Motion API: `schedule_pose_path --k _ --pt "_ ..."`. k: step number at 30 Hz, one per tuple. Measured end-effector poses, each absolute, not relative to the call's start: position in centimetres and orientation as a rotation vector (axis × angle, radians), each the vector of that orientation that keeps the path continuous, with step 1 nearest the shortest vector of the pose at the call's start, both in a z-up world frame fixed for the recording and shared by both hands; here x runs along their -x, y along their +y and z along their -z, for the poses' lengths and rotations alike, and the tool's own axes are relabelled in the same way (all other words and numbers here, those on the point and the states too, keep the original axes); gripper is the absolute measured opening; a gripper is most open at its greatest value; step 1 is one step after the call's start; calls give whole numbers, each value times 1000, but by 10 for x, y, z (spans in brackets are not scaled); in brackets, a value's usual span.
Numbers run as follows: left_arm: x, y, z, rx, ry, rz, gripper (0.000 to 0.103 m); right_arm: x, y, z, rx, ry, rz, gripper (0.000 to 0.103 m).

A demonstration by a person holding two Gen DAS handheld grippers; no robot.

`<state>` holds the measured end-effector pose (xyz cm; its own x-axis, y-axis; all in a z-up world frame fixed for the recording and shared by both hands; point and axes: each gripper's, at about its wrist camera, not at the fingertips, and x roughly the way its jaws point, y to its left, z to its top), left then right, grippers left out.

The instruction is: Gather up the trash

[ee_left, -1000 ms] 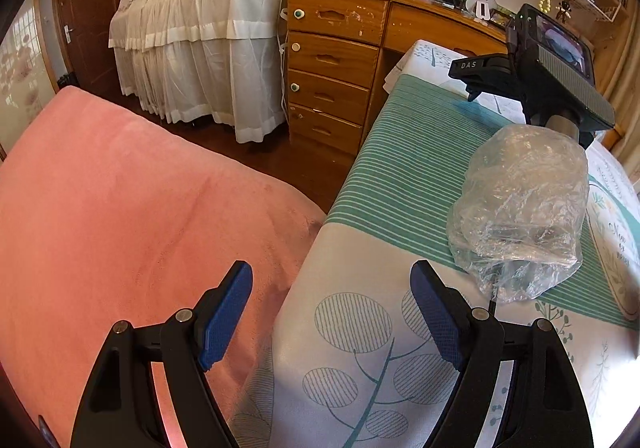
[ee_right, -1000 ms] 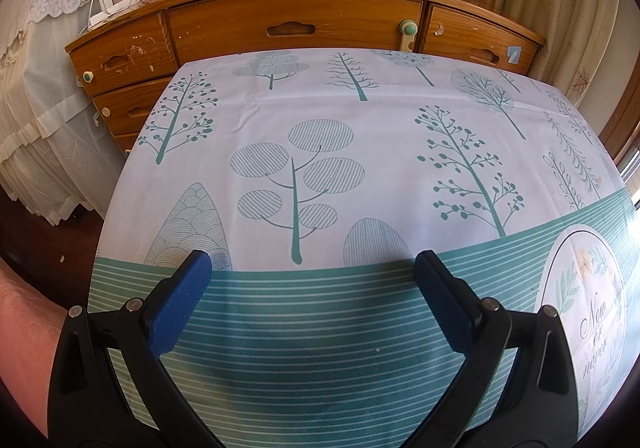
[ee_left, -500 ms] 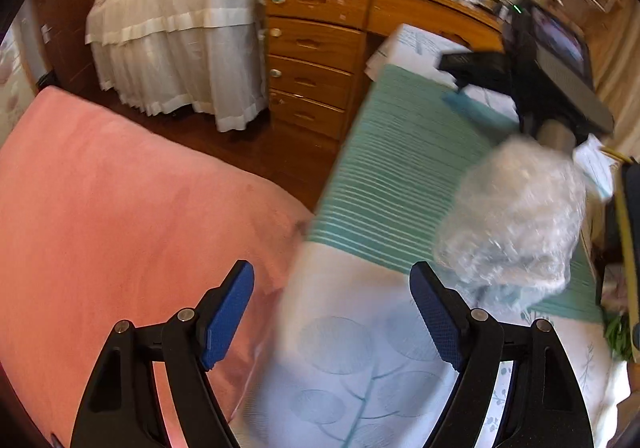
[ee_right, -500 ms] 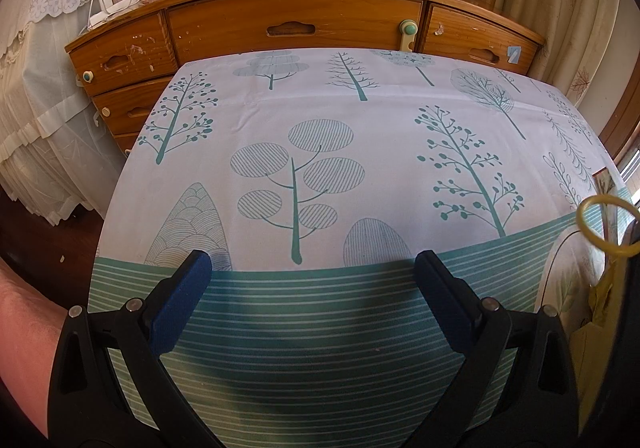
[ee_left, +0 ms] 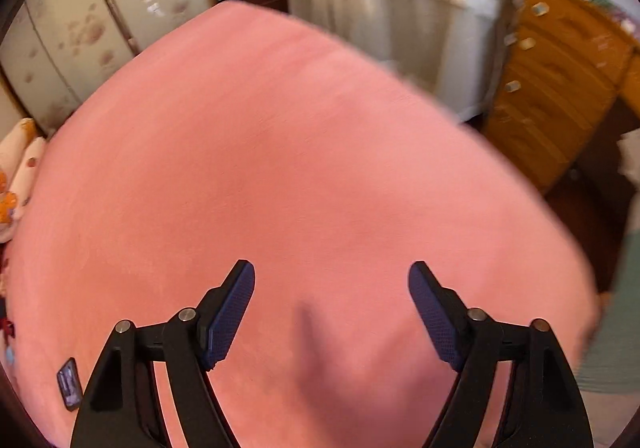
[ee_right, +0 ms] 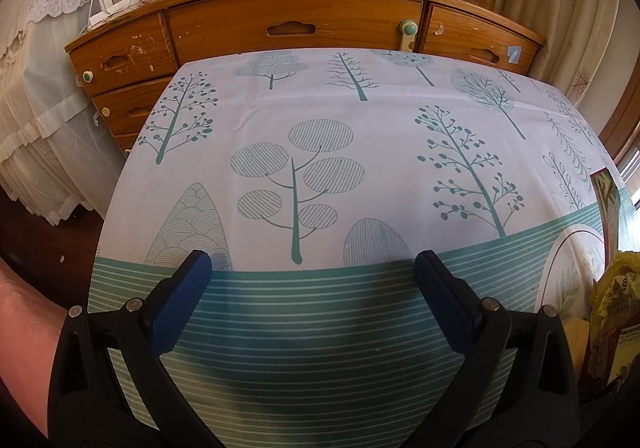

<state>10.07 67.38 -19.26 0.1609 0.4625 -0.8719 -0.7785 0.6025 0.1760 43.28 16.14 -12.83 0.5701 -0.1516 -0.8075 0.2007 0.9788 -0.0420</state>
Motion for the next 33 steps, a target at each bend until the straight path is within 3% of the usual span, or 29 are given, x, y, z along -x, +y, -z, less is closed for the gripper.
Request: schedule_pose_path --k 3,6,8,33 --pt "-95 712 235 439 1109 -934 76 -436 159 128 -56 942 207 100" --pt "-87 725 256 504 992 -903 94 -432 162 128 -56 942 207 100" --pt "-86 722 263 486 942 -901 99 -436 159 128 -56 942 207 100" --pt "-48 719 269 483 851 -906 102 -437 160 128 -57 942 207 100"
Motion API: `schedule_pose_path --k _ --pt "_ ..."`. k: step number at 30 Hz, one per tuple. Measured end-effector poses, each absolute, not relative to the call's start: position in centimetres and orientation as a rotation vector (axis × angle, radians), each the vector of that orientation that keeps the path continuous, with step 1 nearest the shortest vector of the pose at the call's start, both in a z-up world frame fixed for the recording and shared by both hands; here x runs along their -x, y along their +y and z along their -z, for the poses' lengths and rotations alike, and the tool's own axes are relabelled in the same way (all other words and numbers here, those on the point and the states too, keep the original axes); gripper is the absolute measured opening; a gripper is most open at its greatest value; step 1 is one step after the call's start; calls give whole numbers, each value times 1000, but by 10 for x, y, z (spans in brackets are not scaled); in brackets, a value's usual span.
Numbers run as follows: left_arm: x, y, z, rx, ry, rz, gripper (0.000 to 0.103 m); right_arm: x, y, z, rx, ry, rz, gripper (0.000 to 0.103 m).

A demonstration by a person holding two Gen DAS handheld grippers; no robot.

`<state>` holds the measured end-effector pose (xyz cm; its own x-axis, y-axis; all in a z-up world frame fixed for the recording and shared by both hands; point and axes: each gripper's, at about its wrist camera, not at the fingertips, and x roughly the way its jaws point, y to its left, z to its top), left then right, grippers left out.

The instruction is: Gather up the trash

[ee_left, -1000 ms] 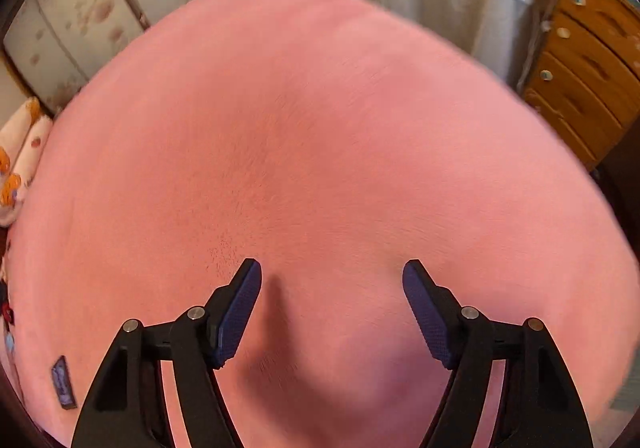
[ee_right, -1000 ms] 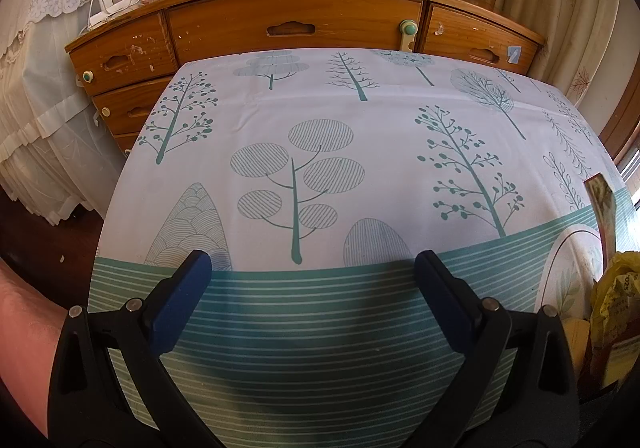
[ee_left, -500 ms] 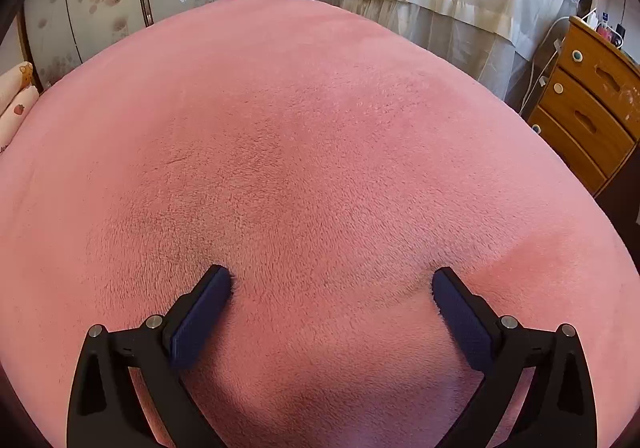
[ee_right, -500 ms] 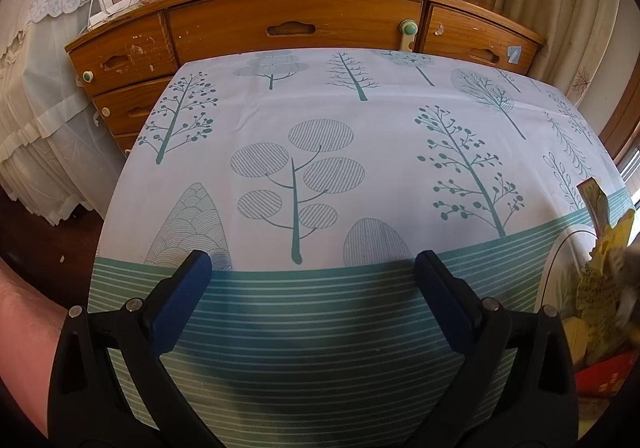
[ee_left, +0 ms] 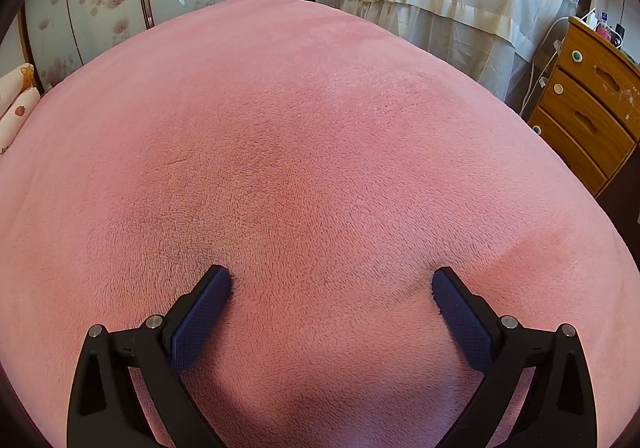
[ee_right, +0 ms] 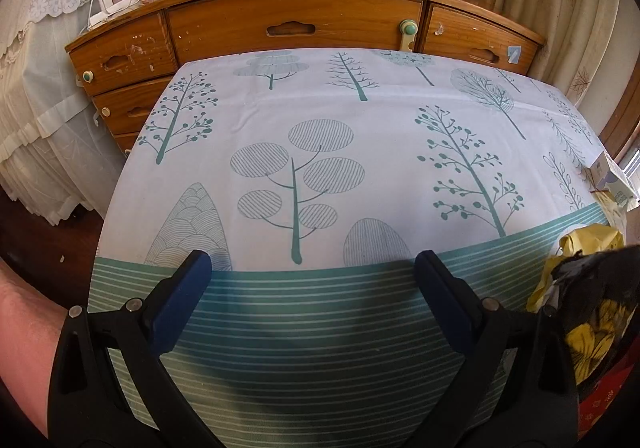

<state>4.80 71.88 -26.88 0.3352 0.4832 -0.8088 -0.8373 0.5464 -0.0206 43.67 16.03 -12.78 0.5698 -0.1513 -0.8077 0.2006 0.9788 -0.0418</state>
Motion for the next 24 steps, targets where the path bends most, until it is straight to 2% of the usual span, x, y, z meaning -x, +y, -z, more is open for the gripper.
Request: schedule_pose_path --k 24 --pt "-48 719 270 483 852 -908 102 -435 161 128 -57 942 206 100"
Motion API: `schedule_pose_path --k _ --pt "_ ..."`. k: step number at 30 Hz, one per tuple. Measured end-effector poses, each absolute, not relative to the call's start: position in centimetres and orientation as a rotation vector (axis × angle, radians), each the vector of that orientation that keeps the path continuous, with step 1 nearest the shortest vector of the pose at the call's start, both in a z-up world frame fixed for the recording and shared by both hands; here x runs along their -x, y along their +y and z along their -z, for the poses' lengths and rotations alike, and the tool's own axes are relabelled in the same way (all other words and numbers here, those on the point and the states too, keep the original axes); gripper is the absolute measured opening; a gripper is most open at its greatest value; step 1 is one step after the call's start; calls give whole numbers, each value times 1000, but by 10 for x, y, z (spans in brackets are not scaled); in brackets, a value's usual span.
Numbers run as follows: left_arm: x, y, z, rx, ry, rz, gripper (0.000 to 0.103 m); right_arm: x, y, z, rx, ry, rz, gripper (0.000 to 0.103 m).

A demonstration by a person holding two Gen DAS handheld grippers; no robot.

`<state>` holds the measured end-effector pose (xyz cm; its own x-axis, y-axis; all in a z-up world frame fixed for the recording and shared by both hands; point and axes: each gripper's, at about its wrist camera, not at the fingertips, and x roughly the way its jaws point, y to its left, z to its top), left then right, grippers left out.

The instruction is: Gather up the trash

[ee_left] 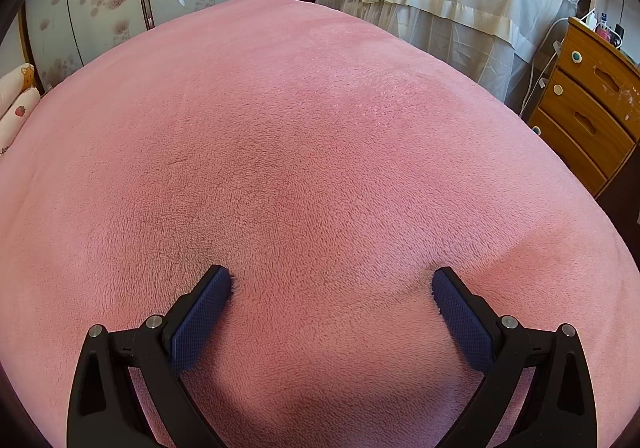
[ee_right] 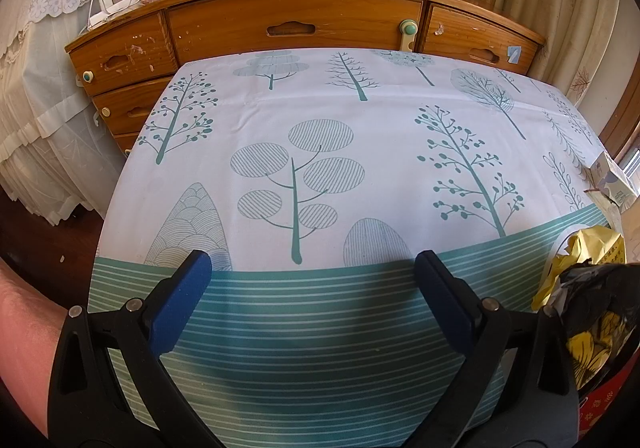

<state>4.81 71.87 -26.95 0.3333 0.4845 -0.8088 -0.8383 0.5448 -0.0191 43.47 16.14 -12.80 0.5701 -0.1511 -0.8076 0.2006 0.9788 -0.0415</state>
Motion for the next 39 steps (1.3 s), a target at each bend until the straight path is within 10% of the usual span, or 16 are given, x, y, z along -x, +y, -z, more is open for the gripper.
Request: schedule_pose_path --k 39 --pt "-48 718 271 482 851 -913 102 -434 160 126 -59 942 206 100"
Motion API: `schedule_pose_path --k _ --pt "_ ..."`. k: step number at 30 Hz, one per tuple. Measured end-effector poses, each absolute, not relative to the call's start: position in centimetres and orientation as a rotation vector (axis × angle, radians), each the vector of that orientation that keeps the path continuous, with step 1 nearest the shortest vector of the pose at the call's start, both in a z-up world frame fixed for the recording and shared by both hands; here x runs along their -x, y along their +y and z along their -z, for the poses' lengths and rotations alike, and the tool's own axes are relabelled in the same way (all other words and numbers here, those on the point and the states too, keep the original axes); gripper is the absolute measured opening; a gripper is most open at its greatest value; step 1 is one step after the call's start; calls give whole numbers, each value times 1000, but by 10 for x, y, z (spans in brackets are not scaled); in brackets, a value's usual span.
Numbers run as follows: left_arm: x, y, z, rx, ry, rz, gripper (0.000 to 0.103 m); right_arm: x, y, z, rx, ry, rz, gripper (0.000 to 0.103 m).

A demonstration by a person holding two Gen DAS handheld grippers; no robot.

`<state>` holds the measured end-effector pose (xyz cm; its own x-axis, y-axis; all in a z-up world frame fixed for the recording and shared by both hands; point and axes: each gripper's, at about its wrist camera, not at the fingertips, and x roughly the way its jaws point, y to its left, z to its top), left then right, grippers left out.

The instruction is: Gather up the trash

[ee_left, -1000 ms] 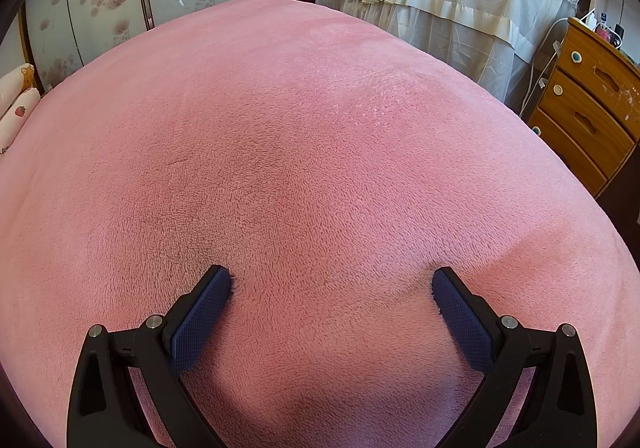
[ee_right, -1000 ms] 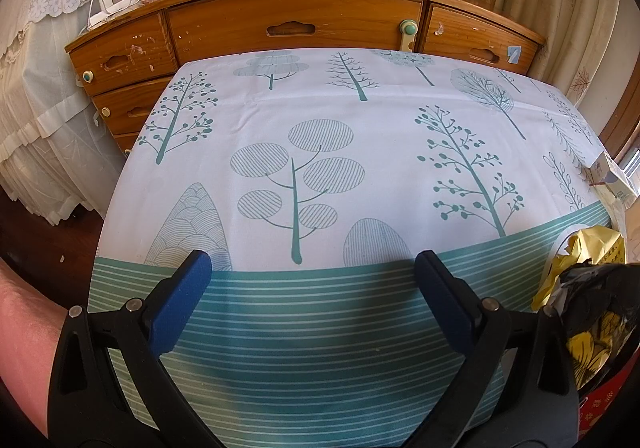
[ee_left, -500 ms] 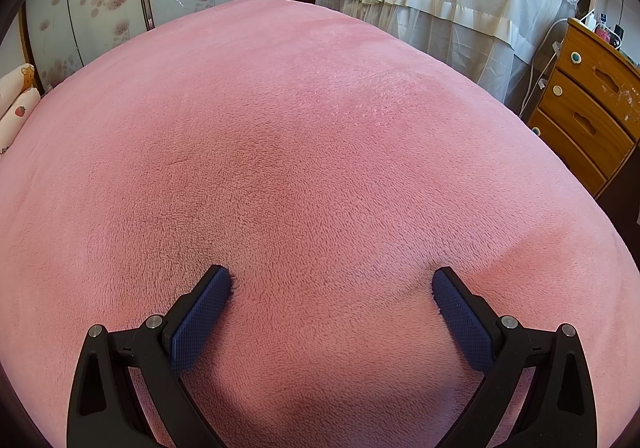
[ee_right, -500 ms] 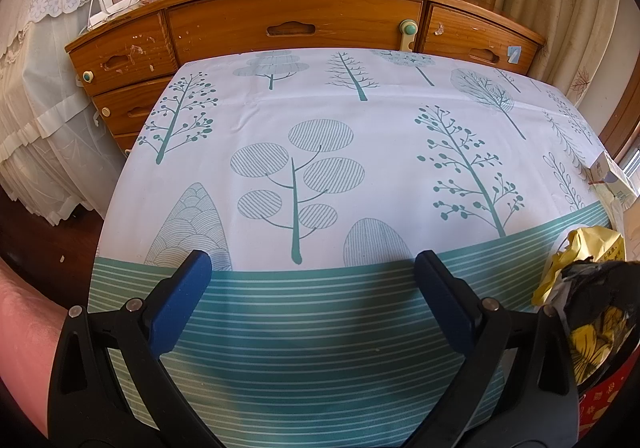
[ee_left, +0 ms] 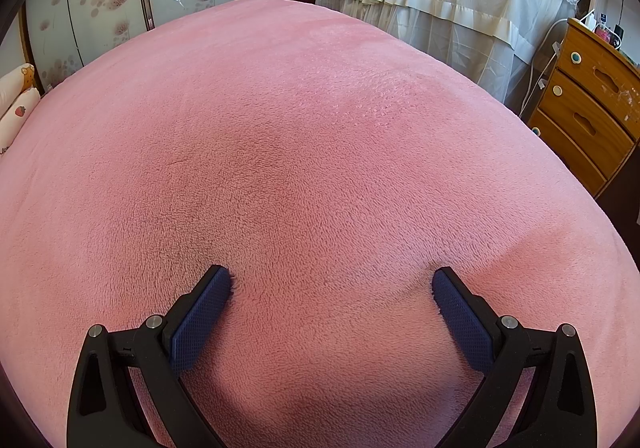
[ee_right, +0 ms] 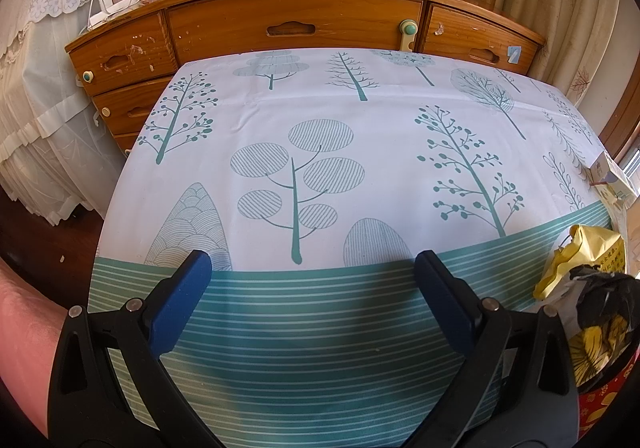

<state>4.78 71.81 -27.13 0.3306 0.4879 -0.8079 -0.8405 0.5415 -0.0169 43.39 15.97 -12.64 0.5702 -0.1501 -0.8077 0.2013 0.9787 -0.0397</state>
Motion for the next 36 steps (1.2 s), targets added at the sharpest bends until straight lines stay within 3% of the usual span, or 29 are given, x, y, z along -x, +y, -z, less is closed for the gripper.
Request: schedule_pose_path --k 36 --pt "-48 717 273 482 850 -917 102 -435 158 124 -61 942 206 100"
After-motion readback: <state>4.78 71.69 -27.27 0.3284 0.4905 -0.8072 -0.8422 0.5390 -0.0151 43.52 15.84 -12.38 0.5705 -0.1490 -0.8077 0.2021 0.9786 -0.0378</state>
